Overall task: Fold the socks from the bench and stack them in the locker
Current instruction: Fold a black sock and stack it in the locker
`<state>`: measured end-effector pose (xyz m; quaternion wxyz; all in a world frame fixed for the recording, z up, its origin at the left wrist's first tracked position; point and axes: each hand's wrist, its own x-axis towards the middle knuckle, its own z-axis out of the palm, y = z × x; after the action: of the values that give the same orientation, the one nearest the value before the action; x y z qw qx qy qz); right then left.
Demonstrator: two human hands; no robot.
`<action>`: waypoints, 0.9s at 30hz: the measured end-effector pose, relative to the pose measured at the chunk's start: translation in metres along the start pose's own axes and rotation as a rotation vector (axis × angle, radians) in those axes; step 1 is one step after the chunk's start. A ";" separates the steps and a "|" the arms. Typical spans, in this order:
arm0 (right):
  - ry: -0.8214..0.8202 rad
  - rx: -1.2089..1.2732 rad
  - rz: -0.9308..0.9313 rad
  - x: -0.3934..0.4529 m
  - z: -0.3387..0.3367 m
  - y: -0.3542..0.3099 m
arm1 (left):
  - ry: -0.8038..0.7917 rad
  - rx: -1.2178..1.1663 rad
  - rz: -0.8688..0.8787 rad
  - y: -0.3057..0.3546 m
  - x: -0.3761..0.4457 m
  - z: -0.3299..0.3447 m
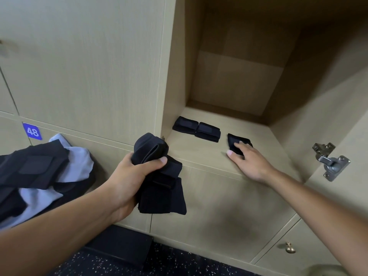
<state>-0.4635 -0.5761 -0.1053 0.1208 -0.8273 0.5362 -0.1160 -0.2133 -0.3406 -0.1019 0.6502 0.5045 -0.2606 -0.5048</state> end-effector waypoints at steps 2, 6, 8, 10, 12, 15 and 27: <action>-0.029 -0.004 0.021 0.007 0.001 -0.002 | 0.007 0.005 -0.001 -0.001 0.000 0.001; -0.054 -0.103 0.028 0.018 0.005 -0.008 | 0.004 0.031 -0.013 -0.004 0.002 -0.001; -0.060 -0.132 0.021 0.023 0.008 -0.010 | 0.007 0.040 -0.021 -0.005 0.002 -0.002; -0.062 -0.136 0.017 0.027 0.009 -0.014 | 0.010 0.046 -0.026 -0.006 0.003 -0.004; -0.060 -0.141 0.013 0.030 0.010 -0.017 | 0.011 0.049 -0.032 -0.006 0.004 -0.005; -0.051 -0.145 0.015 0.034 0.011 -0.019 | 0.013 0.055 -0.038 -0.006 0.004 -0.006; 0.239 -0.057 -0.108 0.023 0.011 -0.036 | 0.022 0.084 -0.026 -0.003 0.003 -0.007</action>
<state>-0.4192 -0.5822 -0.1029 0.0262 -0.8384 0.5045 -0.2046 -0.2073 -0.3406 -0.1083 0.6247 0.5403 -0.2678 -0.4960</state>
